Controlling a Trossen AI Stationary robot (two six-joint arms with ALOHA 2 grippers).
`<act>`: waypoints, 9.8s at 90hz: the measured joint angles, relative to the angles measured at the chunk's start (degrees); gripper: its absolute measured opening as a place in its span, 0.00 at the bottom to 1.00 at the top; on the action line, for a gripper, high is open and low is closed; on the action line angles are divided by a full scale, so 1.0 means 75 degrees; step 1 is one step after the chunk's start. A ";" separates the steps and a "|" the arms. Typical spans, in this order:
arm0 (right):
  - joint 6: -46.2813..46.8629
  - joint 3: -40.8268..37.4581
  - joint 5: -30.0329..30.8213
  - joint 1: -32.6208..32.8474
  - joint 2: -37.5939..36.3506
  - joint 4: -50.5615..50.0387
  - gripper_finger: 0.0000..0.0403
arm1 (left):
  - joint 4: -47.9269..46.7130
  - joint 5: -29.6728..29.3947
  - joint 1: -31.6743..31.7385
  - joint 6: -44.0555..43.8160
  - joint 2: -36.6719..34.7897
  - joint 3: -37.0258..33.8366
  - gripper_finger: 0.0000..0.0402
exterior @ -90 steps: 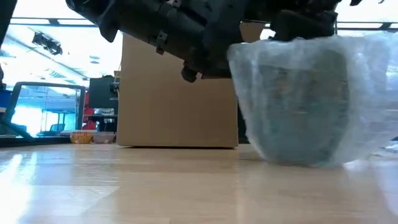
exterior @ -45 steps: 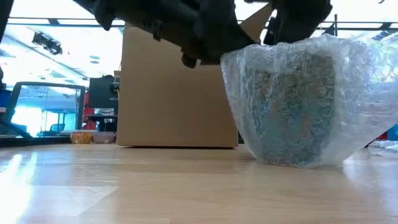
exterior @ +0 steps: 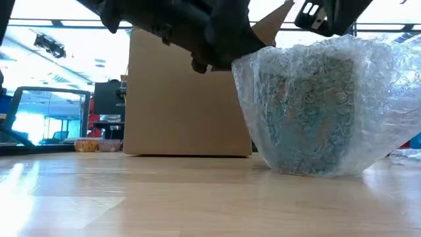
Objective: Wrap mug
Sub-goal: Wrap the brown cup with bubble wrap, then put the wrapped brown cup into the cardboard box
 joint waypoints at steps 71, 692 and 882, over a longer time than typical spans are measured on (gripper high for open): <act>-0.0047 0.0534 0.0340 -0.0159 0.0084 -0.1175 0.00 | -0.0180 0.0262 0.0000 -0.0350 0.0006 -0.0006 0.37; -0.1583 -0.0455 0.1084 -0.0189 0.1585 0.1192 0.52 | 0.0835 0.0212 -0.0168 -0.0555 -0.0935 -0.1498 0.37; -0.5375 0.6787 -0.1953 -0.4167 0.1031 -0.2956 0.06 | 0.3215 -0.1469 -0.3745 0.4617 -0.5598 -0.3340 0.37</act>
